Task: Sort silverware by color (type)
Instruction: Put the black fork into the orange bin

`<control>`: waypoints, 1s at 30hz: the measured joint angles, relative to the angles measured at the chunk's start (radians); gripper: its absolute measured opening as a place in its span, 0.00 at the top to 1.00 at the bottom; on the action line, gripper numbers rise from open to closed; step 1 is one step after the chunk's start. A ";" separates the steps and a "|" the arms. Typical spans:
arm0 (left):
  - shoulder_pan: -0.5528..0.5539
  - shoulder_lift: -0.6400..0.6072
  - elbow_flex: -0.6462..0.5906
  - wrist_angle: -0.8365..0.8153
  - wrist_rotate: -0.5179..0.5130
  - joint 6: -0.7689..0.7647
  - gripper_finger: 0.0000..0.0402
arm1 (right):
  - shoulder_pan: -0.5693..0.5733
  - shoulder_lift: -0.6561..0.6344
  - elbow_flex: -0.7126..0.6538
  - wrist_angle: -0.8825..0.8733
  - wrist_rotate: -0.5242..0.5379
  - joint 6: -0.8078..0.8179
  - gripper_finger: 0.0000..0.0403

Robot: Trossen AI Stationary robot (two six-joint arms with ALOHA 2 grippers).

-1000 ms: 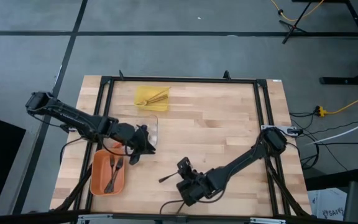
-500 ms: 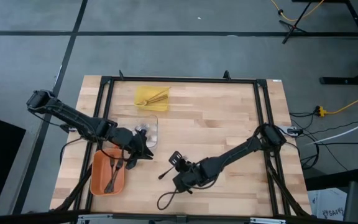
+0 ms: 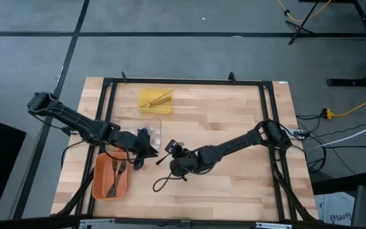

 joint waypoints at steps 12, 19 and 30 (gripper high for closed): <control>0.000 0.000 0.000 -0.048 -0.020 -0.194 0.83 | -0.019 0.000 0.000 0.250 -0.007 -0.138 1.00; 0.000 0.000 0.000 -0.048 -0.020 -0.197 0.83 | -0.022 0.000 0.000 0.336 -0.007 -0.146 1.00; 0.000 0.000 0.000 -0.048 -0.020 -0.220 0.83 | -0.022 0.000 0.000 0.366 -0.007 -0.187 1.00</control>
